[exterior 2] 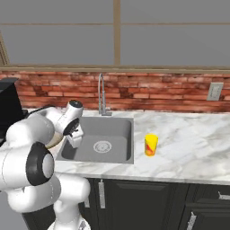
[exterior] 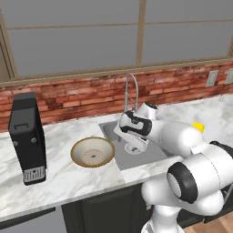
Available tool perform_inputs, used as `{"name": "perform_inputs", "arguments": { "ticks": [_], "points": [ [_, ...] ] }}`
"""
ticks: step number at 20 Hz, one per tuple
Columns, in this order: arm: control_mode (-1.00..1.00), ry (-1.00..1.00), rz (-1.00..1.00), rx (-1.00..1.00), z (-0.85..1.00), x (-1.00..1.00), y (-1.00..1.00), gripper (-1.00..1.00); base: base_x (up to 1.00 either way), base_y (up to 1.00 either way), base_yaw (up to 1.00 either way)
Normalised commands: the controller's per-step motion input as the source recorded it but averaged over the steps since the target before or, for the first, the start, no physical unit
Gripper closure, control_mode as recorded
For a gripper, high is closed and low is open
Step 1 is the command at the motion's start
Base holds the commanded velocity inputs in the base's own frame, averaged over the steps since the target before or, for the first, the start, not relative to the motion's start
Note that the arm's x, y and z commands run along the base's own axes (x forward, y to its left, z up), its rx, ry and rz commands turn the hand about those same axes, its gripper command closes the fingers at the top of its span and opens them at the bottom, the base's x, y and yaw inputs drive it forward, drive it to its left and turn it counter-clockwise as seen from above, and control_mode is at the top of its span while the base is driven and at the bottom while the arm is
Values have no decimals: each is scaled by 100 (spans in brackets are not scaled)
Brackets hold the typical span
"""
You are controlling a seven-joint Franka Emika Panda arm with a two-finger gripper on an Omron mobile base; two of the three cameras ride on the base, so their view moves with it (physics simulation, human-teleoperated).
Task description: Pick the cup and bowl from the counter and place them on the counter next to the sink.
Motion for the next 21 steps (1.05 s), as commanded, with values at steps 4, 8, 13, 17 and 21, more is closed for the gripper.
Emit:
{"name": "perform_inputs", "arguments": {
  "ticks": [4, 8, 13, 17, 21],
  "points": [
    [-100, 28, 0, -6, 46, -15, -64, -100, 0, 0, 0],
    [-100, 33, 5, -7, 63, -7, -16, -100, 0, 0, 0],
    [-100, 34, 18, -8, 55, -3, 0, -100, 0, 0, 0],
    [-100, 0, 29, -2, 4, -18, 0, -100, 0, 0, 0],
    [-100, -42, 28, 0, -22, -64, 0, -100, 0, 0, 0]
  ]
}}
